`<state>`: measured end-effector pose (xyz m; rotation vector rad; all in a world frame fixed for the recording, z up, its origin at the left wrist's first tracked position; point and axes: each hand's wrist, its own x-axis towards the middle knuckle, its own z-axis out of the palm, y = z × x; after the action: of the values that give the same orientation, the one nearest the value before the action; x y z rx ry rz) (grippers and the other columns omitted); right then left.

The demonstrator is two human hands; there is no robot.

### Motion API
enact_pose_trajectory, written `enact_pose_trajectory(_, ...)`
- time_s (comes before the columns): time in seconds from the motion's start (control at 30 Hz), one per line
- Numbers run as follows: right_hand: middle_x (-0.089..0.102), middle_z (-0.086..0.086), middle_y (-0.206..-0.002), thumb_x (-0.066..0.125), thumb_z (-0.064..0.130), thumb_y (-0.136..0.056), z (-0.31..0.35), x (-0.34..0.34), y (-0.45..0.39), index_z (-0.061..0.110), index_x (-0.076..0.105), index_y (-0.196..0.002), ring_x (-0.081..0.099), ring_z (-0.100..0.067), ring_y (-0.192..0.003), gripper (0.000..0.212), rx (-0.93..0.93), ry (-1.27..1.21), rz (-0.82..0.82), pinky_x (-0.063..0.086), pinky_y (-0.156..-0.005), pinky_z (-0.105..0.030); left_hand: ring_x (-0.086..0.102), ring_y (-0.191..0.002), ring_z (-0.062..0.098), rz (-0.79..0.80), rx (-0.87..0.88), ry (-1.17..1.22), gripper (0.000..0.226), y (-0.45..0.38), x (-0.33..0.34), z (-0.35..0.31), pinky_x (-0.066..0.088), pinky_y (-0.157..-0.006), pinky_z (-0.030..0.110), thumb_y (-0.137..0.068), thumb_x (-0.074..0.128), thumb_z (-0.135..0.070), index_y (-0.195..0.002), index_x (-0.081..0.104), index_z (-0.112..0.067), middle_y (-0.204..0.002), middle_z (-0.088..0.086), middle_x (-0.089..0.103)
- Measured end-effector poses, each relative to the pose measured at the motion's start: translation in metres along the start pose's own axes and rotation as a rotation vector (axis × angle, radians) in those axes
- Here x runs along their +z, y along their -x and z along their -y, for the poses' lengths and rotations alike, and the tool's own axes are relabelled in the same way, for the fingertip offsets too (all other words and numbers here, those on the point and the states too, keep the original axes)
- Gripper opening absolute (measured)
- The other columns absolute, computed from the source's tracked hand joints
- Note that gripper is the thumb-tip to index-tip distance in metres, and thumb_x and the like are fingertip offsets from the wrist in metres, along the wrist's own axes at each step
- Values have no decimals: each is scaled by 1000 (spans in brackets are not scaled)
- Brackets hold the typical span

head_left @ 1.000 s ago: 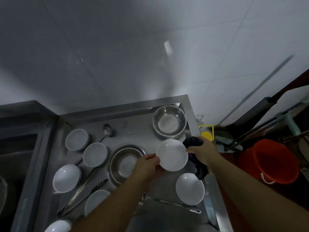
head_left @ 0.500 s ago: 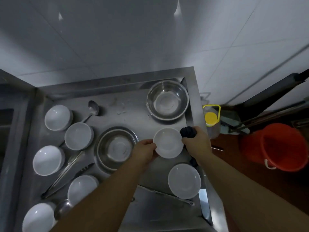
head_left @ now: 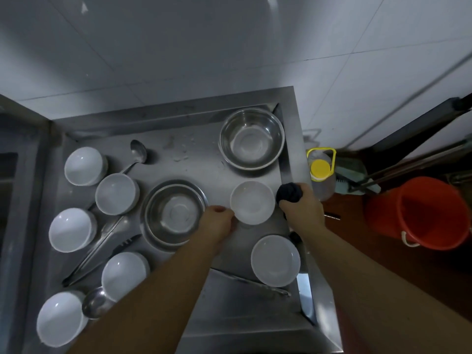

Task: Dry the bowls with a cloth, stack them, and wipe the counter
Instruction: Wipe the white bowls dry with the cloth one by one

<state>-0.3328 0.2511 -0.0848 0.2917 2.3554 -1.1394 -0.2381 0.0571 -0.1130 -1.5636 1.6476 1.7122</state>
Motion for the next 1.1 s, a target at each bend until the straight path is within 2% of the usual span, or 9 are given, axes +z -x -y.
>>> enact_pose_trajectory(0.07, 60, 1, -82, 72, 18, -78, -6, -8, 11, 29, 53, -89, 58, -17, -74, 25, 12, 25, 4, 42, -58, -34, 71, -91, 39, -10, 54, -247, 16, 17, -3, 8, 58, -86, 44, -91, 66, -18, -102, 72, -7, -97, 15, 73)
enact_pose_trajectory(0.2, 64, 0, -87, 72, 17, -78, -21, -21, 35, 24, 60, -102, 62, -22, -82, 28, 17, 35, 37, 49, -69, -39, 70, -102, 28, 137, 161, -628, 23, 56, 1, 31, 58, -96, 42, -91, 69, -28, -113, 71, -20, -110, 5, 74)
enact_pose_trajectory(0.3, 66, -1, -91, 73, 15, -78, -34, -26, 51, 24, 62, -106, 63, -26, -85, 31, 20, 43, 61, 50, -71, -39, 66, -101, 21, 201, 180, -730, 31, 68, 9, 53, 51, -90, 31, -91, 73, -32, -119, 68, -20, -110, 1, 71)
enact_pose_trajectory(0.5, 69, -7, -91, 73, 16, -76, -60, -31, 76, 22, 63, -104, 64, -29, -85, 30, 50, 34, 43, 50, -71, -39, 66, -117, 31, 204, 216, -776, 42, 74, 23, 71, 48, -92, 32, -95, 69, -20, -135, 62, -12, -128, 11, 71)
enact_pose_trajectory(0.7, 69, 9, -91, 75, 22, -77, -69, -38, 96, 40, 62, -103, 67, -14, -84, 34, 52, -31, 34, 57, -77, -42, 72, -103, 33, 143, 163, -603, 31, 82, 24, 72, 60, -93, 43, -92, 65, -13, -122, 74, -11, -114, 14, 76)
enact_pose_trajectory(0.83, 69, 11, -90, 77, 31, -82, -57, -39, 112, 45, 58, -97, 65, -6, -81, 27, 24, -94, 1, 56, -76, -40, 75, -91, 32, 130, 101, -443, 10, 94, 4, 65, 63, -89, 52, -91, 65, -16, -92, 74, -20, -100, 15, 78)
enact_pose_trajectory(0.93, 68, 9, -87, 75, 35, -87, -33, -33, 128, 42, 61, -93, 64, 2, -71, 16, 2, -178, 13, 52, -61, -23, 75, -95, 37, 144, 48, -266, 14, 103, -22, 57, 62, -93, 55, -92, 64, -12, -100, 76, -9, -101, 18, 77)
enact_pose_trajectory(1.0, 67, 10, -80, 69, 26, -93, -12, -26, 139, 35, 62, -92, 61, 5, -67, 12, -44, -211, 26, 46, -53, -17, 74, -98, 38, 152, 25, -132, 20, 112, -42, 50, 60, -98, 55, -92, 64, -12, -107, 74, -6, -104, 19, 76)
enact_pose_trajectory(1.1, 70, 12, -84, 57, 15, -99, 23, -10, 160, 38, 64, -100, 65, -1, -76, 24, -125, -188, 77, 48, -59, -18, 70, -90, 31, 183, 27, 51, 27, 129, -74, 40, 60, -87, 44, -84, 66, -15, -110, 70, -8, -103, 16, 75)
